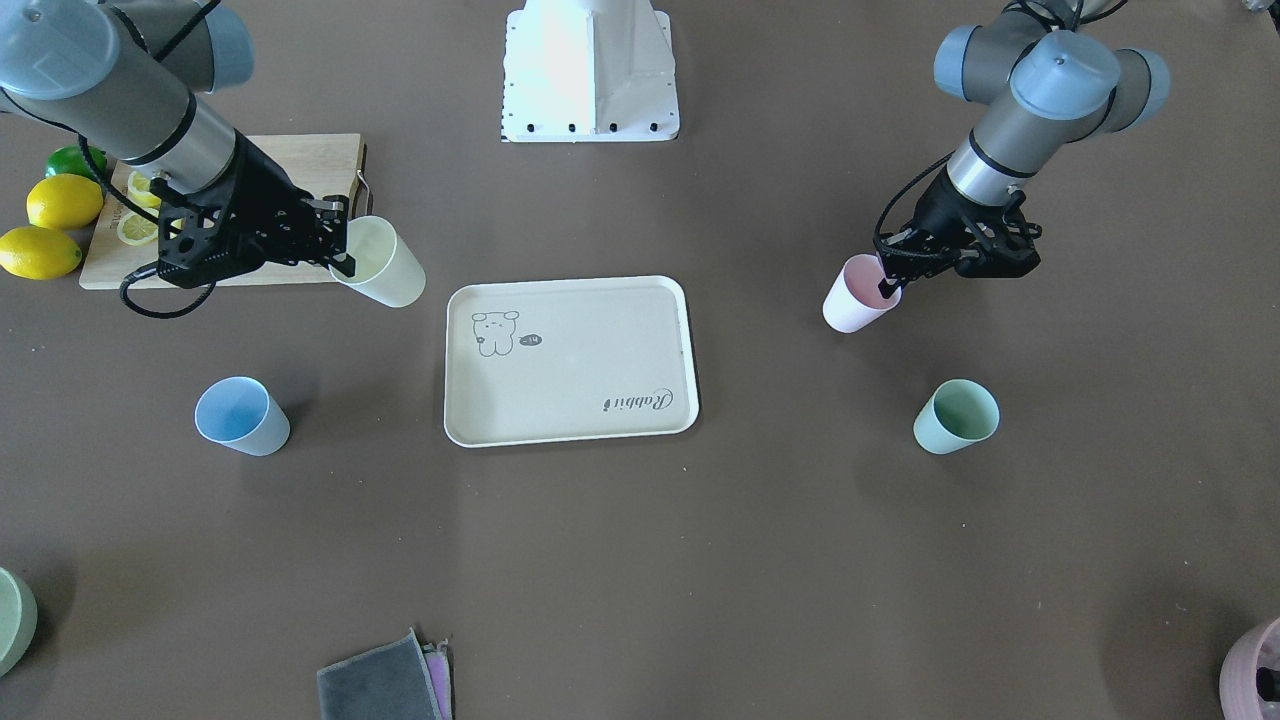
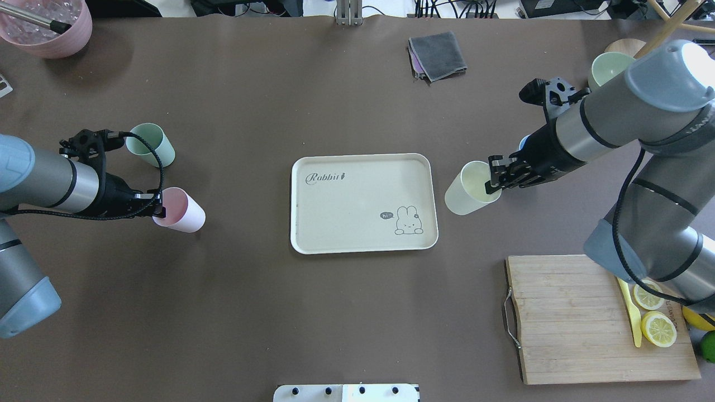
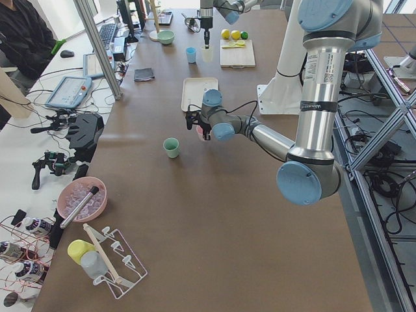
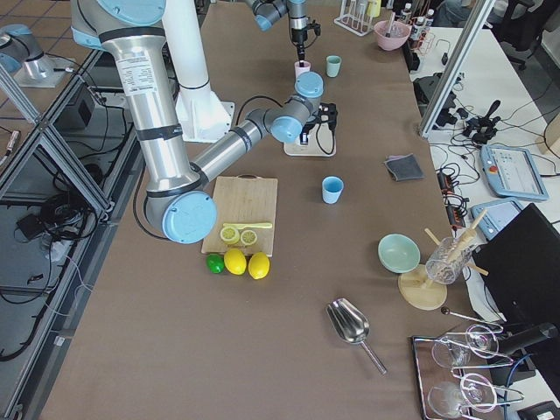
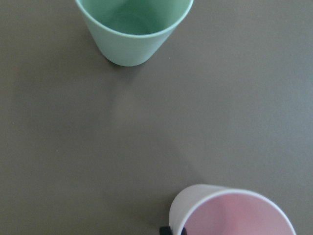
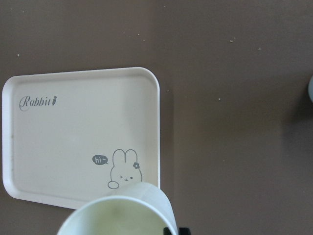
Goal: Place all cups on tray
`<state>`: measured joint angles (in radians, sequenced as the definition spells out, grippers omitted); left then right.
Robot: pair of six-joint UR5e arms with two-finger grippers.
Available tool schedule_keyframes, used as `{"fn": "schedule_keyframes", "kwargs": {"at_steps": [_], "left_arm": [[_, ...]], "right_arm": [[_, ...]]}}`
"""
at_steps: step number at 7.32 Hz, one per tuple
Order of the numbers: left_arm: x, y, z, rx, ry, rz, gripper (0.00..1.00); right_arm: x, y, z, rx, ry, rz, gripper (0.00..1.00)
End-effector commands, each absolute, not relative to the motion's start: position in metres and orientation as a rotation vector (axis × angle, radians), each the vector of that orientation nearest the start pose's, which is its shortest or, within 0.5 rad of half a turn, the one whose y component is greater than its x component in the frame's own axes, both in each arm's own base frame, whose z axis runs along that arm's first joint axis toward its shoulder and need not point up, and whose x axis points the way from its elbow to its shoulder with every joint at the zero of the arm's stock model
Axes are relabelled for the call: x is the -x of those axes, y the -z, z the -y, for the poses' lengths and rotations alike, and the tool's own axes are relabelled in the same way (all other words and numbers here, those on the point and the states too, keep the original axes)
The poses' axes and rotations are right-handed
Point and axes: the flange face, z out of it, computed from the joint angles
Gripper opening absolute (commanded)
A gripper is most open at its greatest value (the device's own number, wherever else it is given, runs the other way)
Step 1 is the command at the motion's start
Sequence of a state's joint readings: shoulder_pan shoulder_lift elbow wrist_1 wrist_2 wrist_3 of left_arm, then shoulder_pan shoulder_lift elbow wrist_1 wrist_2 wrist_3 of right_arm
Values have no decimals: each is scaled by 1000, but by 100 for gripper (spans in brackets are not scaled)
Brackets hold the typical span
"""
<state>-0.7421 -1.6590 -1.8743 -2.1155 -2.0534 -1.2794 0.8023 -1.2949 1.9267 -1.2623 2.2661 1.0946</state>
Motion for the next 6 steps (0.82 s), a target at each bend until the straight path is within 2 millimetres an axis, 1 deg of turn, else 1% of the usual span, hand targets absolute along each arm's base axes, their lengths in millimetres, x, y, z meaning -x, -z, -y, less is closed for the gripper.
{"fn": "schedule_keyframes", "kwargs": {"at_steps": [1,2,3,4,6], "left_arm": [[-324,-335,444,-16,231,-1042,0],[-338,-298,456,-8,291,-1040,0],[-363,-273,451,-11,322,-1043,0],[-385,-254,443,-10,344,-1037,0],[-419,-229,423,-6,370,-1033,0]], "right_arm": [[398,-282,414,-25,28,1087,0],[432,-276,411,-48,35,1067,0],[459,-271,427,-48,24,1037,0],[470,-269,436,-32,5,981,0],[486,-287,450,-25,-5,922,0]]}}
